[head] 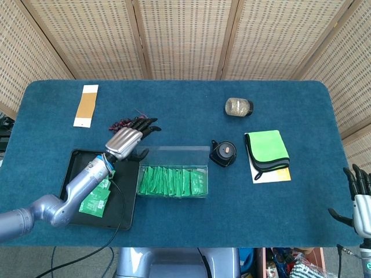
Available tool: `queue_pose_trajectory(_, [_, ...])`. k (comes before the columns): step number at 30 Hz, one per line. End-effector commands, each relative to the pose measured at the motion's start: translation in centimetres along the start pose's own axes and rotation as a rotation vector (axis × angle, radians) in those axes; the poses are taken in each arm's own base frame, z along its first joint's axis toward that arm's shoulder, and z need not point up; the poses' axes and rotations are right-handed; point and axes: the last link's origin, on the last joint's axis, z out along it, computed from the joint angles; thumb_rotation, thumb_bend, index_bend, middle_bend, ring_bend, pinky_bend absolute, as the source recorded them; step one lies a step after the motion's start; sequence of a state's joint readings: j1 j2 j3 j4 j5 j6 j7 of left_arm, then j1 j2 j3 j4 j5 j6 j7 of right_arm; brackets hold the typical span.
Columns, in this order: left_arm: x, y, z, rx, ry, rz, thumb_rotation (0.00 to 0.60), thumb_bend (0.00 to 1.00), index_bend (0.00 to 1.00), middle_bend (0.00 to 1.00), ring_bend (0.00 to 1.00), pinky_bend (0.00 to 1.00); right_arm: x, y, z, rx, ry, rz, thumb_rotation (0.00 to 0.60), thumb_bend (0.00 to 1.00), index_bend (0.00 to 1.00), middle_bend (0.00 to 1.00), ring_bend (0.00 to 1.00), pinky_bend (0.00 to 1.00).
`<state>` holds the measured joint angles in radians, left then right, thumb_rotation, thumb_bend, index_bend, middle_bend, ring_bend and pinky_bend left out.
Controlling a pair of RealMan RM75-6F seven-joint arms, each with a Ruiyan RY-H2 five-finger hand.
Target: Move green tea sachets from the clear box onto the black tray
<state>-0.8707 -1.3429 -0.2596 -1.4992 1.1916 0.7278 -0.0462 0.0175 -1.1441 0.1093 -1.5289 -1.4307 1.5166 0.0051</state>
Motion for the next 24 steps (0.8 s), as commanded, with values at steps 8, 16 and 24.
queue_pose_trajectory(8, [-0.8, -2.8, 0.8, 0.075, -0.037, -0.056, 0.6, 0.53, 0.15, 0.0, 0.0, 0.0, -0.3, -0.2, 0.1, 0.0, -0.011, -0.008, 0.6, 0.0, 0.0, 0.0, 0.0, 0.0])
queue_pose_trajectory(16, [-0.6, -1.9, -0.5, -0.02, -0.002, -0.007, 0.6, 0.27, 0.15, 0.0, 0.0, 0.0, -0.4, -0.2, 0.2, -0.003, -0.013, -0.009, 0.6, 0.0, 0.0, 0.0, 0.0, 0.0])
queue_pose_trajectory(24, [-1.4, 0.4, -2.1, -0.209, -0.023, 0.21, 0.6, 0.27, 0.24, 0.0, 0.0, 0.0, -0.3, 0.0, 0.3, -0.011, -0.013, -0.005, 0.6, 0.0, 0.0, 0.0, 0.0, 0.0])
